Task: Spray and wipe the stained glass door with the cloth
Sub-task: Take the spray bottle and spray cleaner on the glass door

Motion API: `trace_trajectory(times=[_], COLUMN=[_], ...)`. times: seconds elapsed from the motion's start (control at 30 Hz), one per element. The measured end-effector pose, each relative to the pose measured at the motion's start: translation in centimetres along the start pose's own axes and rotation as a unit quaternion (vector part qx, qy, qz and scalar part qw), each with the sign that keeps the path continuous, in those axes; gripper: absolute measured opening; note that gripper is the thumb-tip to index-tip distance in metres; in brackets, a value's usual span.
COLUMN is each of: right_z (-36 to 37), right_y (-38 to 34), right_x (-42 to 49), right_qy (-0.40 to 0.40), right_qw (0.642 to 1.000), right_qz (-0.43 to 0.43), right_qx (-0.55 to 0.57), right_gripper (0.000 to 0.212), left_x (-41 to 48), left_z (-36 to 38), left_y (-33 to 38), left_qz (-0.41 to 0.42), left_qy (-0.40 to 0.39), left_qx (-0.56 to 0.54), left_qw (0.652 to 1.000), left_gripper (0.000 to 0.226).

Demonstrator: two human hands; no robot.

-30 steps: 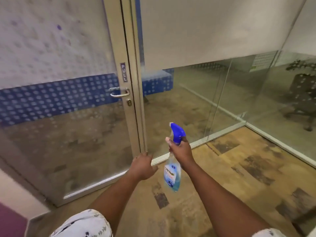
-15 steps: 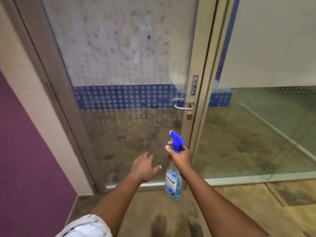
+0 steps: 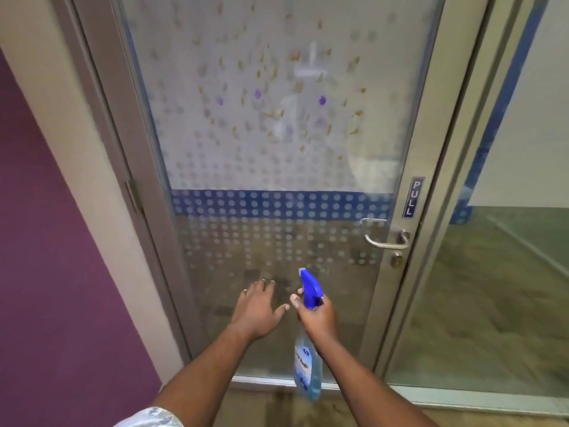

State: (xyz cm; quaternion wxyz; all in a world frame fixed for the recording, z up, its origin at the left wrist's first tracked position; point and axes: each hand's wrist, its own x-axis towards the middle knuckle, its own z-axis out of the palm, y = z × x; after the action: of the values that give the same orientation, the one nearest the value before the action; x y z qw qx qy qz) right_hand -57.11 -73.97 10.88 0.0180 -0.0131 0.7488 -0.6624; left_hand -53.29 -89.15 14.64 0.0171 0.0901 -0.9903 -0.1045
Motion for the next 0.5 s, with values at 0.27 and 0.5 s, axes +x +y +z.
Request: trace_trajectory(times=[0.27,0.5], right_z=[3.6,5.6], right_y=[-5.8,-16.2], right_x=[5.3,10.3], right_qy=[0.046,0.129], right_qw=[0.997,0.982], right_qz=[-0.053,-0.132], right_qx=[-0.029,-0.032], right_gripper=[0.024,0.023], left_x=[6.3,12.2], left_z=[-6.3,-16.4], left_y=[-2.4,-3.3], left_qz=[0.072,0.118], left_qy=[0.069,0.193], left_qx=[0.023,0.061], left_qw=[0.995,0.972], left_gripper=[0.08,0.08])
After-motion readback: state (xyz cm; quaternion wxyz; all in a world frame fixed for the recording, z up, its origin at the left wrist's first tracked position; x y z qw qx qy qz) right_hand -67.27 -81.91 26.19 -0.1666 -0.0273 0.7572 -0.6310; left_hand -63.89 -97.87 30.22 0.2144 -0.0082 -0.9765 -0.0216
